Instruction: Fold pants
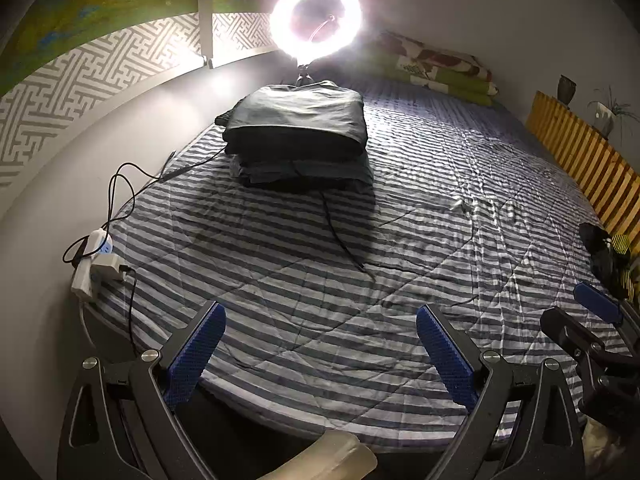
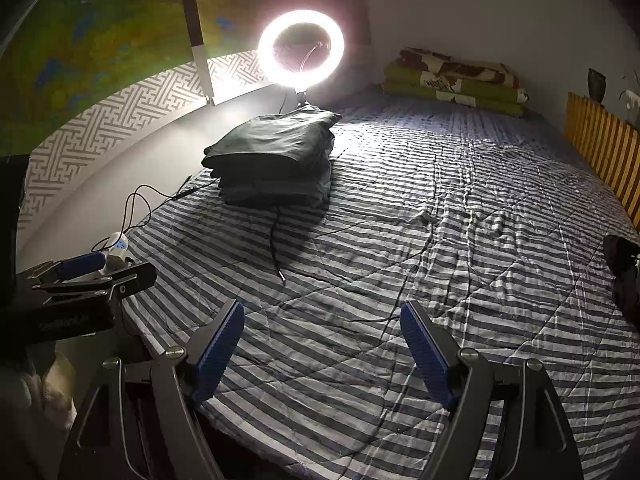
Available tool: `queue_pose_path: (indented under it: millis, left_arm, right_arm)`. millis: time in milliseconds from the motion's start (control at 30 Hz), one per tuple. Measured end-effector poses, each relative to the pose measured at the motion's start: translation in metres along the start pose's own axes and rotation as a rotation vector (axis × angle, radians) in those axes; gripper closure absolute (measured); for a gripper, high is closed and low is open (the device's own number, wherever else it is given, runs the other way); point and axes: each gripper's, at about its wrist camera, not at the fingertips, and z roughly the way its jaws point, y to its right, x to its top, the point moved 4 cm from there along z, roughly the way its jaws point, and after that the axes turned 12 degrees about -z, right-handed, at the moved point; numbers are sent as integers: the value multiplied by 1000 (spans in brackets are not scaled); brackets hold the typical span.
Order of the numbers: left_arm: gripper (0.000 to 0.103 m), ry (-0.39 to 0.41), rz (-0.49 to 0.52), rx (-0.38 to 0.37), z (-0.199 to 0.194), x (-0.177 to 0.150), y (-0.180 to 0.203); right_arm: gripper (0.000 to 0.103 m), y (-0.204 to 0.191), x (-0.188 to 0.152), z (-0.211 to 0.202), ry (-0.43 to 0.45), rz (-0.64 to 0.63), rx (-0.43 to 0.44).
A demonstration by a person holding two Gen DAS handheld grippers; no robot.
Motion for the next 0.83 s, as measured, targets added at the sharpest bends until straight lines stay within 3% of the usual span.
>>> queue_pose_path:
  millis: [833]
  left_arm:
    - [5, -75, 10, -25, 37, -5, 5]
  right_arm:
    - [26, 11, -10, 15, -42, 26, -22]
